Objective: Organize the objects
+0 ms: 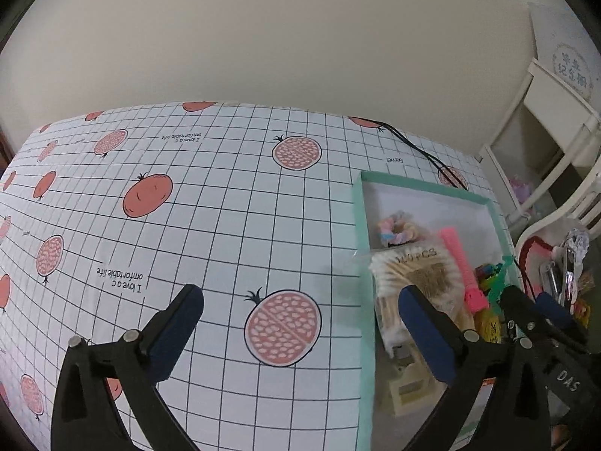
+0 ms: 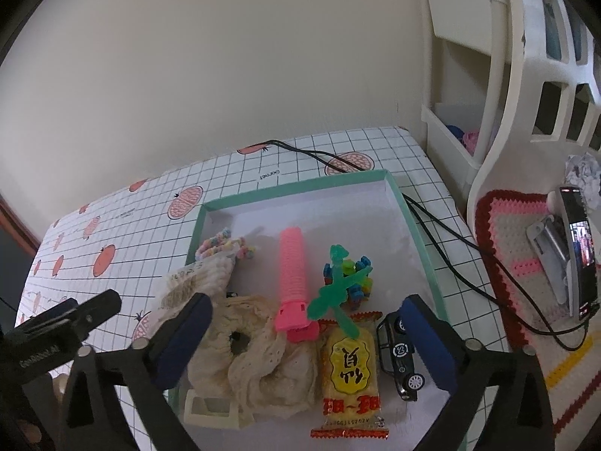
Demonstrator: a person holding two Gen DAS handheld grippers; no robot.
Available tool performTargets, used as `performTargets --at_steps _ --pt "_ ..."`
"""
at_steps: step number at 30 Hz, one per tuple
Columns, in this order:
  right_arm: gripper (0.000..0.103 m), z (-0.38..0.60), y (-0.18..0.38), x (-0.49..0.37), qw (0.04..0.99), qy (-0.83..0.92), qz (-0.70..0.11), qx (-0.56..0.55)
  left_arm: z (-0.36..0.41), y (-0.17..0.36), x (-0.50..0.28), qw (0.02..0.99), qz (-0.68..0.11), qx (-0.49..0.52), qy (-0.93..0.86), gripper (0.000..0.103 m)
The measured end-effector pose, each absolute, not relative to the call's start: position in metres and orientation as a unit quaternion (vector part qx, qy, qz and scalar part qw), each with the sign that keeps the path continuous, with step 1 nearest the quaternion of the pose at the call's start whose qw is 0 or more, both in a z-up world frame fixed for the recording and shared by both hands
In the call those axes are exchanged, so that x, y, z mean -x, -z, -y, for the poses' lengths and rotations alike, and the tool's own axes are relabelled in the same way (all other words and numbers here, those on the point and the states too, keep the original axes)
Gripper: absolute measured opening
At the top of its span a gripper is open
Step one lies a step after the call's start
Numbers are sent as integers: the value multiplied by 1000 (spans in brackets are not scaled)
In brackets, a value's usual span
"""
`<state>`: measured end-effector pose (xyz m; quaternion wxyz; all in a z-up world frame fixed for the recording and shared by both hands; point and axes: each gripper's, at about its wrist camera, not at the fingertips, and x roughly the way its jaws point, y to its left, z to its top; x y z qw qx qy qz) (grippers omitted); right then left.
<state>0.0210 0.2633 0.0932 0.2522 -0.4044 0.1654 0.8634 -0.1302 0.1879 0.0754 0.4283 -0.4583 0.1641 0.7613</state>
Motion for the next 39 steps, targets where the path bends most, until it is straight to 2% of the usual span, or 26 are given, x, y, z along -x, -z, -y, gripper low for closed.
performTargets --at_steps 8,17,29,39 --pt "103 -244 -97 -45 256 -860 -156 412 -163 -81 124 438 -138 463 -758 103" --pt "103 -215 -115 -76 259 -866 -156 399 -123 -94 109 427 -144 436 -779 103" --pt "103 -165 -115 -128 254 -865 -167 398 -56 -83 79 433 -129 453 -769 103" --pt "103 -129 -90 -162 251 -854 -169 424 -14 -60 52 415 -182 440 -775 103"
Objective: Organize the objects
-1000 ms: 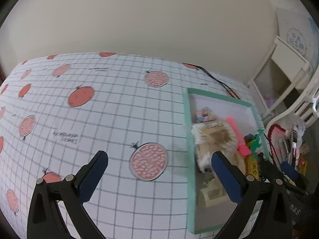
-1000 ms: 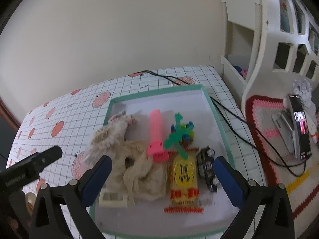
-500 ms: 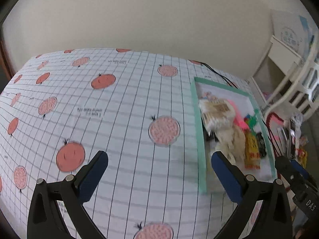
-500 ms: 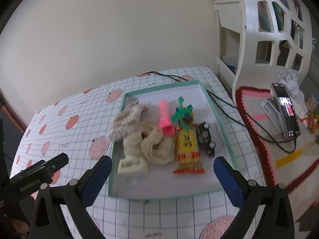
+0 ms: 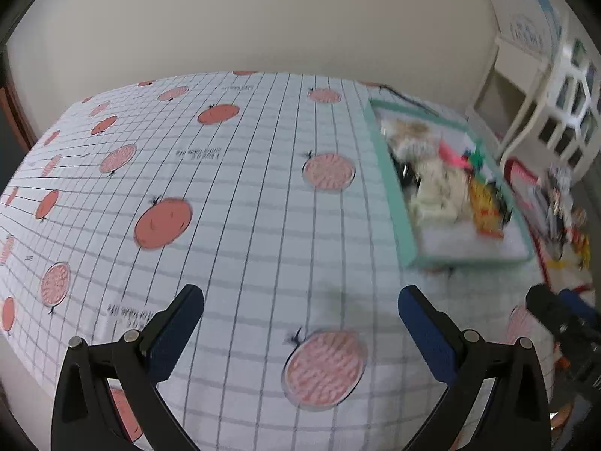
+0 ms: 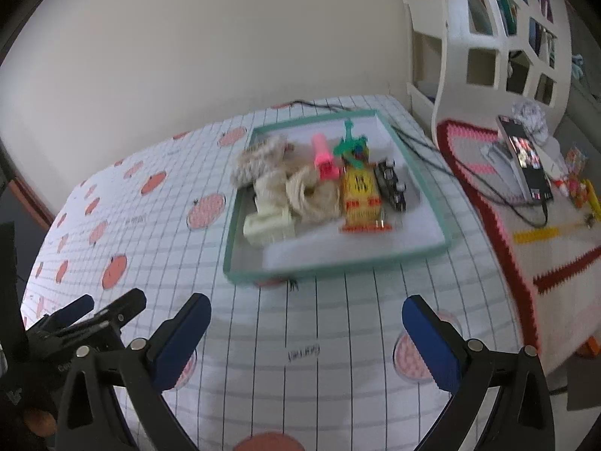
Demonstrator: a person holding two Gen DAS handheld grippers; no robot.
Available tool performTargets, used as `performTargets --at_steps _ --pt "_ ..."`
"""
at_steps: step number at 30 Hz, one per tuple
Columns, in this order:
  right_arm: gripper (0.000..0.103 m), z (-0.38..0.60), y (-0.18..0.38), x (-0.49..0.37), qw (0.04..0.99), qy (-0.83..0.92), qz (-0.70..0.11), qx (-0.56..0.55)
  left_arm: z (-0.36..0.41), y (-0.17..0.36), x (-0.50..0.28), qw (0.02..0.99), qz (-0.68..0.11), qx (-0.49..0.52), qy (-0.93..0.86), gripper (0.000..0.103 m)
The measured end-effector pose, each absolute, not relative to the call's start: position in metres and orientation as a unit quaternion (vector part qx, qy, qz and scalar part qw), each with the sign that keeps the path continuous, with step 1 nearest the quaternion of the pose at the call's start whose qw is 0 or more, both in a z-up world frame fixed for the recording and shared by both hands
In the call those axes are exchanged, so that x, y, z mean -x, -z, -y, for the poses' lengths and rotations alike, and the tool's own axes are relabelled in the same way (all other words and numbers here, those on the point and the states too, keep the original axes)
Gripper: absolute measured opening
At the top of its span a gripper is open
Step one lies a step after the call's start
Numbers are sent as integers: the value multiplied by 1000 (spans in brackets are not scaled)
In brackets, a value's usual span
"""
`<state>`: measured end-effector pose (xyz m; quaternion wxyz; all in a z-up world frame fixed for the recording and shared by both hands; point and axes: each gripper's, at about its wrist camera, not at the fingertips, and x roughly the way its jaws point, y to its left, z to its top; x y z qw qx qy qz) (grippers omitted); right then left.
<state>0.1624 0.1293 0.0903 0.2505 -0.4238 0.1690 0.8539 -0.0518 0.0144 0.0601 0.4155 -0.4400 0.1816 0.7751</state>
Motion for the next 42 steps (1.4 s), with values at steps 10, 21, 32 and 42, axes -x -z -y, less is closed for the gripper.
performTargets --at_steps 10,21,32,42 --pt "103 -114 -66 -182 262 -840 -160 448 13 -34 41 412 -215 454 -760 103" --pt "103 -110 -37 -187 265 -826 -157 473 22 -17 46 409 -219 472 -750 103" --pt "103 -111 -21 -186 270 -817 -149 487 18 -2 44 406 -236 475 -744 103" --pt "103 -111 -9 -182 277 -811 -135 497 17 6 46 397 -239 477 -747 103"
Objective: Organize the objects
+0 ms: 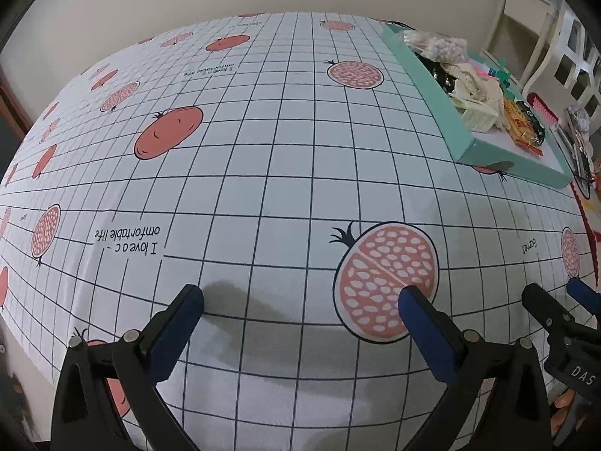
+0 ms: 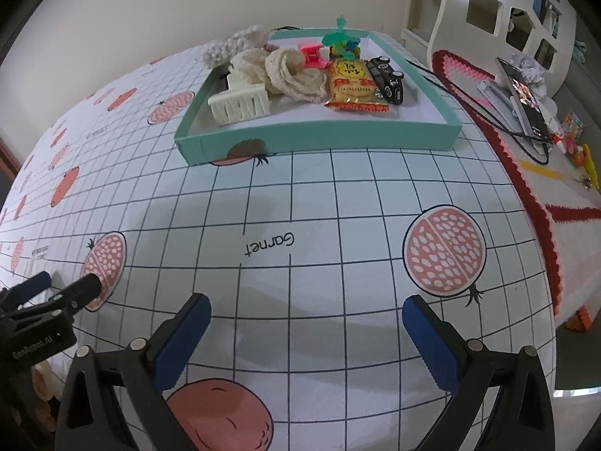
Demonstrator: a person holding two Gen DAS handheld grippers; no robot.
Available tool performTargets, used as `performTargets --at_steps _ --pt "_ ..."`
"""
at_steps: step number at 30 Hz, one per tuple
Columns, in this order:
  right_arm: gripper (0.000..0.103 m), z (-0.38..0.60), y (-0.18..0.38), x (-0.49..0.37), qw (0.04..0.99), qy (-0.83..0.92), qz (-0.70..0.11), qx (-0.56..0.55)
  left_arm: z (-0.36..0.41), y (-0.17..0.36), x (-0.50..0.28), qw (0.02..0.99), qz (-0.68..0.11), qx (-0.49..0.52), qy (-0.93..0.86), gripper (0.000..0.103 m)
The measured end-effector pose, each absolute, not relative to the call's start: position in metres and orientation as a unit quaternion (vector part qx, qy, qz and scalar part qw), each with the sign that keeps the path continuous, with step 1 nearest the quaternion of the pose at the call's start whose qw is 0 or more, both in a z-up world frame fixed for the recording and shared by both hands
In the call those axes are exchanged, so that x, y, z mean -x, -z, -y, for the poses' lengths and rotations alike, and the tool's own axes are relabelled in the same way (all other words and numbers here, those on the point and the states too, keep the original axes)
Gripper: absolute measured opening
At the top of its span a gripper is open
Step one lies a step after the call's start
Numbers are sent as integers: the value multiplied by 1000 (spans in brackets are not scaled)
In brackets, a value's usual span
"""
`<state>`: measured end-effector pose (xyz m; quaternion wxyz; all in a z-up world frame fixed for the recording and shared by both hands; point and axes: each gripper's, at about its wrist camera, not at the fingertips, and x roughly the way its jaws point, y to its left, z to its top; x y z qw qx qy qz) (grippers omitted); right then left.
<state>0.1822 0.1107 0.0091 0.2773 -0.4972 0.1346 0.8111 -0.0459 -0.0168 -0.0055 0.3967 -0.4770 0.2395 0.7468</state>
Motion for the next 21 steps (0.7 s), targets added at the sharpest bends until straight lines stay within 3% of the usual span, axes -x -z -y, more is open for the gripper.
performTargets --at_steps 21 --pt "103 -109 -7 -182 284 -811 -121 496 19 6 48 398 -234 468 -754 103"
